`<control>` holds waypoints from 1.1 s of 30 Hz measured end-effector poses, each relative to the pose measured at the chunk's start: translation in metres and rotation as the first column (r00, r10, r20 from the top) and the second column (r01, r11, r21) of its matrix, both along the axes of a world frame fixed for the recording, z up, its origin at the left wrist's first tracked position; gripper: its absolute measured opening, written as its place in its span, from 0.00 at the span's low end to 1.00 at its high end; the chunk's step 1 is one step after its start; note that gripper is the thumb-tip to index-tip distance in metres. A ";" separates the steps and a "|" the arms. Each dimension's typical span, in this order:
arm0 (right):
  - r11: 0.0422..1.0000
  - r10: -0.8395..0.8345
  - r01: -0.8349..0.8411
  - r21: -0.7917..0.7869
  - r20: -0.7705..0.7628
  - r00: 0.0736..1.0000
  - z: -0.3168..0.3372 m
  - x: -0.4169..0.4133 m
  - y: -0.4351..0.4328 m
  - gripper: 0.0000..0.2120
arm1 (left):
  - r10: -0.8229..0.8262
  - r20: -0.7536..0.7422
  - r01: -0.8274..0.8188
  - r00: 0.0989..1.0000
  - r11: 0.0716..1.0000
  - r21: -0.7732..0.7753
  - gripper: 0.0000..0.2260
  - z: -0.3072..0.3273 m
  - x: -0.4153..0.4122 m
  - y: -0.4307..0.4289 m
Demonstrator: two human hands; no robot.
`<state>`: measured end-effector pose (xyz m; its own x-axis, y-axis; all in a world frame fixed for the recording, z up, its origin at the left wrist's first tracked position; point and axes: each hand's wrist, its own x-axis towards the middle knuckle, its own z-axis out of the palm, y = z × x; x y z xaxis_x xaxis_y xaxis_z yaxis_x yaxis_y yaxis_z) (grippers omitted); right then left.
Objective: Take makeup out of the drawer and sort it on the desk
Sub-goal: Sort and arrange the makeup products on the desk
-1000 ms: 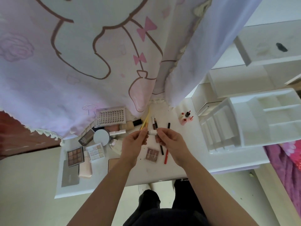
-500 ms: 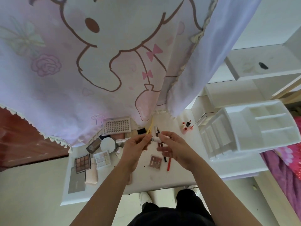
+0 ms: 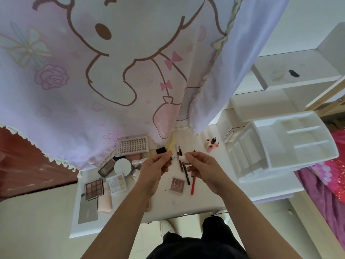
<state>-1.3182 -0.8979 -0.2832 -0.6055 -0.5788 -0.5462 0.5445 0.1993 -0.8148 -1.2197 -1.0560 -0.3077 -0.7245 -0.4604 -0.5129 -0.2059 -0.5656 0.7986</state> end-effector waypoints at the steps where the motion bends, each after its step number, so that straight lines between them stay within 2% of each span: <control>1: 1.000 -0.001 0.001 0.006 -0.018 1.000 0.001 -0.001 0.002 0.11 | 0.002 0.000 -0.002 1.000 1.000 0.007 0.06 0.001 0.000 0.000; 4: 0.999 -0.045 0.046 0.003 -0.049 0.998 0.000 -0.005 0.013 0.10 | 0.045 0.002 -0.045 0.999 0.997 0.059 0.05 0.005 -0.001 -0.002; 7: 0.996 -0.090 0.090 -0.006 -0.037 0.995 -0.002 -0.010 0.025 0.13 | 0.062 0.004 -0.062 0.998 0.995 0.081 0.05 0.007 -0.001 -0.003; 12: 0.983 -0.158 0.161 -0.086 0.037 0.987 0.001 -0.012 0.036 0.15 | 0.039 -0.018 -0.037 0.999 0.993 0.115 0.05 0.010 -0.006 0.005; 17: 0.952 -0.248 0.262 -0.157 0.103 0.963 -0.001 -0.018 0.054 0.11 | -0.016 -0.035 0.022 0.999 0.986 0.165 0.05 -0.002 -0.018 0.015; 21: 0.947 -0.320 0.321 0.006 -0.019 0.947 -0.024 -0.032 0.072 0.13 | -0.068 -0.027 0.072 0.997 0.977 0.201 0.17 -0.015 -0.036 0.033; 24: 0.917 -0.349 0.373 0.141 -0.169 0.922 -0.047 -0.047 0.078 0.13 | -0.087 0.006 0.084 0.996 0.976 0.199 0.13 -0.029 -0.053 0.047; 28: 0.866 -0.343 0.437 0.243 -0.348 0.873 -0.087 -0.065 0.076 0.10 | -0.161 0.107 0.154 0.981 0.985 0.072 0.11 -0.053 -0.073 0.062; 30: 0.847 -0.322 0.458 0.270 -0.425 0.846 -0.110 -0.072 0.071 0.10 | -0.188 0.189 0.207 0.964 0.975 -0.086 0.08 -0.066 -0.083 0.069; 33: 0.813 -0.276 0.491 0.314 -0.534 0.799 -0.143 -0.079 0.062 0.08 | -0.183 0.306 0.291 0.934 0.888 -0.357 0.07 -0.088 -0.098 0.077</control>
